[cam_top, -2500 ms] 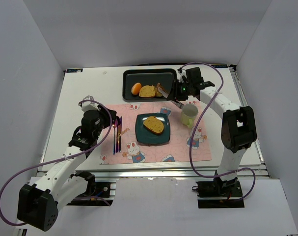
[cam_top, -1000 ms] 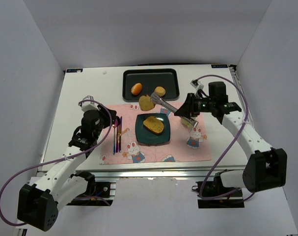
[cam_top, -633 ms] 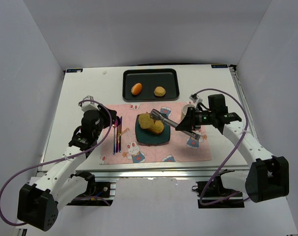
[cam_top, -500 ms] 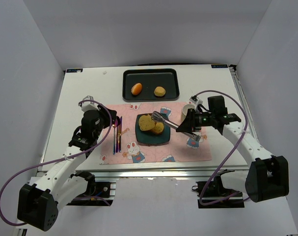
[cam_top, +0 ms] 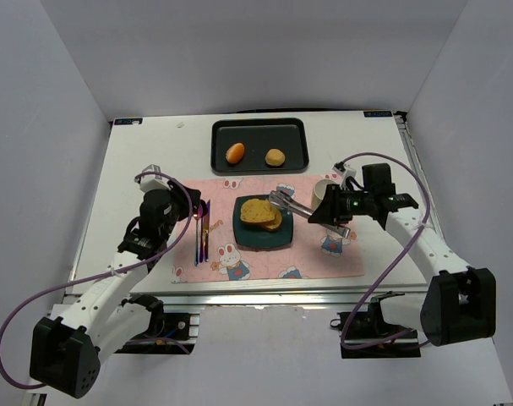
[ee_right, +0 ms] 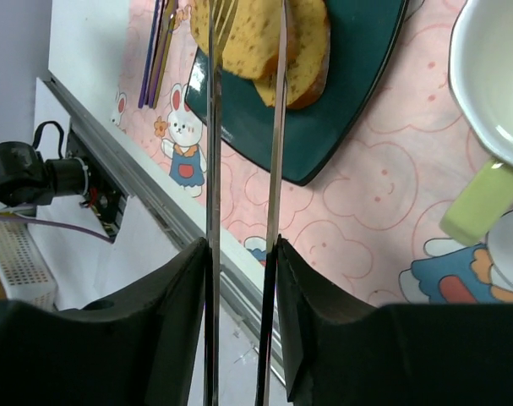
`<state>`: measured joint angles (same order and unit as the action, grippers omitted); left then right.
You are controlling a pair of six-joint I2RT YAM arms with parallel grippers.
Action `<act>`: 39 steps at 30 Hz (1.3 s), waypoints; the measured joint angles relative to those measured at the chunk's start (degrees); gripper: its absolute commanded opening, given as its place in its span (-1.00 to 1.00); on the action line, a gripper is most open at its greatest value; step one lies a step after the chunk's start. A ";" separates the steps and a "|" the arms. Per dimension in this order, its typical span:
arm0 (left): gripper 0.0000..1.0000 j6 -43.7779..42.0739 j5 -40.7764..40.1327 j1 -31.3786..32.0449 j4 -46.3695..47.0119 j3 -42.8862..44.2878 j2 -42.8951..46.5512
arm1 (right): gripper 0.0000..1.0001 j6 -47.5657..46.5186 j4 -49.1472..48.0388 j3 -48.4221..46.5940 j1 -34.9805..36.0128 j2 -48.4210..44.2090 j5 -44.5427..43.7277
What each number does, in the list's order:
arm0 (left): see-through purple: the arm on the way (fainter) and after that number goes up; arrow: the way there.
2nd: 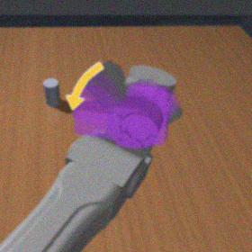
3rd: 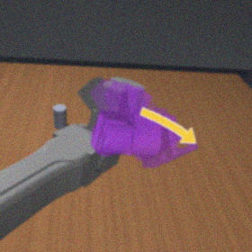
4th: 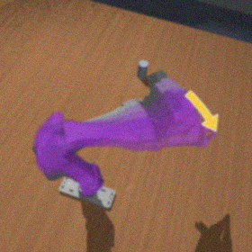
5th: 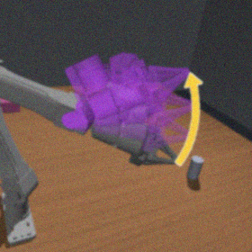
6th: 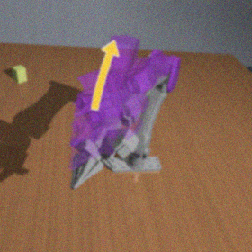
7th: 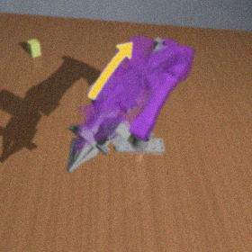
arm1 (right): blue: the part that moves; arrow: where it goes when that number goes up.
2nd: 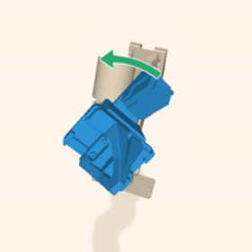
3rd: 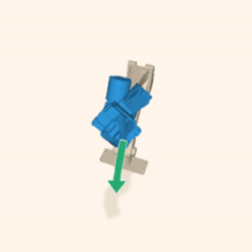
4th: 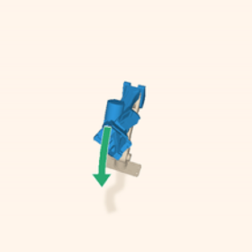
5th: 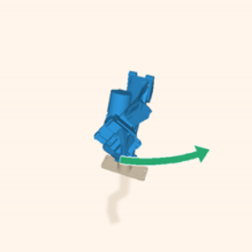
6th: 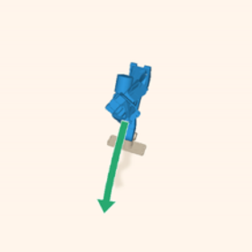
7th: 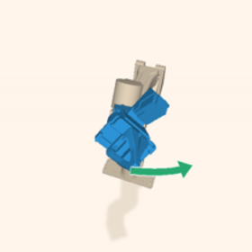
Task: Place the bread
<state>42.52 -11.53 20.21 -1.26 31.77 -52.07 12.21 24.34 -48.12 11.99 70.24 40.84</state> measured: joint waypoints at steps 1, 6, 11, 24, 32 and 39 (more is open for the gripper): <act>0.07 0.00 0.00 0.00 0.00 0.00 0.00 | -0.15 -0.37 0.07 -0.31 0.00 -0.02 -0.09; 0.06 0.00 0.00 0.00 0.00 0.00 0.00 | -0.46 -3.28 0.31 -2.64 0.00 -0.04 -0.61; -0.35 0.24 0.17 0.00 0.28 0.00 0.00 | -1.00 -9.62 1.64 -7.67 -0.02 -0.04 -1.77; -0.05 -0.50 6.08 0.00 4.72 -0.31 -2.49 | -1.00 -19.93 -14.43 -6.45 -14.86 7.96 -32.79; 0.12 -0.50 9.81 0.00 5.31 -0.33 -5.53 | -0.74 -21.75 -18.99 -2.34 -22.77 23.96 -34.07; 0.13 -0.48 12.02 0.02 6.01 -0.44 -5.97 | 0.61 -27.39 -18.32 -3.30 -23.39 26.38 -33.51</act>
<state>42.04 0.49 20.23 4.75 31.33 -58.04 -15.18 6.02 -51.42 -11.40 96.62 7.33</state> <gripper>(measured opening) 0.562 0.699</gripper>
